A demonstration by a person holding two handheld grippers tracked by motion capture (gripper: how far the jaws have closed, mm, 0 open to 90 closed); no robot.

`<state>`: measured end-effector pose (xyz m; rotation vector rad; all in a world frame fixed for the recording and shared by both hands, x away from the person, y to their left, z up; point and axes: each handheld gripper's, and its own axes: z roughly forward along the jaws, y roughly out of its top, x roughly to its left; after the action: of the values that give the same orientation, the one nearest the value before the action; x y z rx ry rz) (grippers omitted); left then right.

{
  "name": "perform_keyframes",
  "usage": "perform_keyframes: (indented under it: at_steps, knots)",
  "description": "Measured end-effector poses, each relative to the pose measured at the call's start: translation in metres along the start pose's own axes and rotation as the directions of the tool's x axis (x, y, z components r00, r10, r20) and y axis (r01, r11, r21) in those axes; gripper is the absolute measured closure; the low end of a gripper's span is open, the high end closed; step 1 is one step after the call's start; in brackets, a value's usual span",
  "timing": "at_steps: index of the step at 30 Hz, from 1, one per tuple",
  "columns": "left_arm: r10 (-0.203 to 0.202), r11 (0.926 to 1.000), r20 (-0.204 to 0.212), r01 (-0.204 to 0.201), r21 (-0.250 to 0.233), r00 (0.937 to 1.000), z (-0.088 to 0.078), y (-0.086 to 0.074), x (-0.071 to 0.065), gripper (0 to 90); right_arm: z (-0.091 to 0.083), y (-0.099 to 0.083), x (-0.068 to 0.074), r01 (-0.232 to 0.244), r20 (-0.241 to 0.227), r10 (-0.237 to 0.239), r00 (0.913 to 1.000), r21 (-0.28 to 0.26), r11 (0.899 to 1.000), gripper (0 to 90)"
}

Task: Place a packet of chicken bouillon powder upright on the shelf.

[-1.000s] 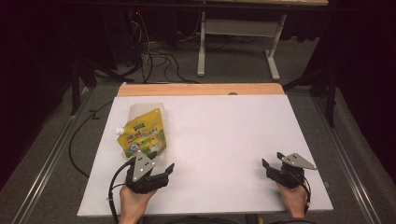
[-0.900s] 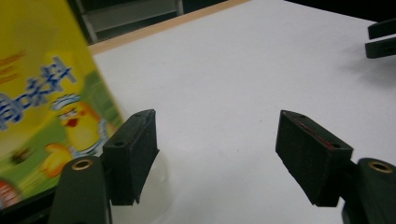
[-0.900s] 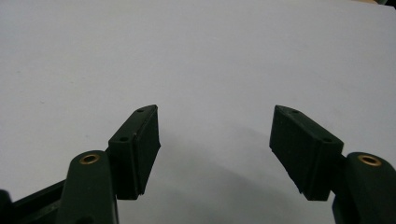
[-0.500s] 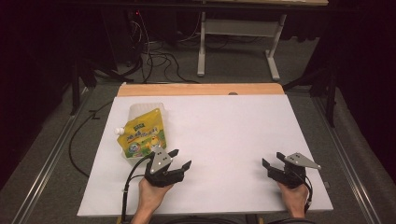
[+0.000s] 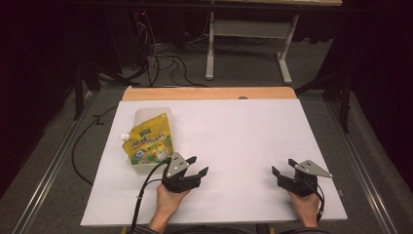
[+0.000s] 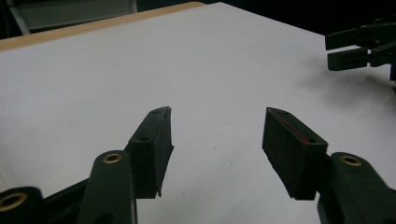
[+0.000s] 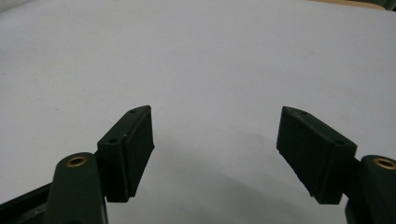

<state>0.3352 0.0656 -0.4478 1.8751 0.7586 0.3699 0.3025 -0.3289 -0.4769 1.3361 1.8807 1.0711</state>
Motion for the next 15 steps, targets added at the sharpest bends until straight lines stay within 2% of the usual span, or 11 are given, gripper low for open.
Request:
perform_keyframes:
  at_steps: [2, 12, 15]
  knots:
    - [-0.011, 0.9998, 0.001, 0.011, 0.014, 0.9999, 0.005, -0.001, 0.001, 43.0, 0.000, 0.000, 0.001, 0.006, 0.000, -0.006, 1.0000, 0.003, 1.000, 27.6]
    - [-0.013, 0.9993, -0.018, 0.013, 0.034, 0.9997, 0.029, -0.009, 0.004, 45.0, 0.000, 0.000, 0.003, 0.037, -0.002, -0.037, 0.9993, -0.006, 0.999, 28.5]
    - [-0.020, 0.9994, -0.050, 0.021, 0.027, 0.9986, 0.033, -0.013, 0.004, 45.1, 0.000, -0.001, 0.003, 0.038, -0.002, -0.038, 0.9993, -0.005, 0.999, 29.3]
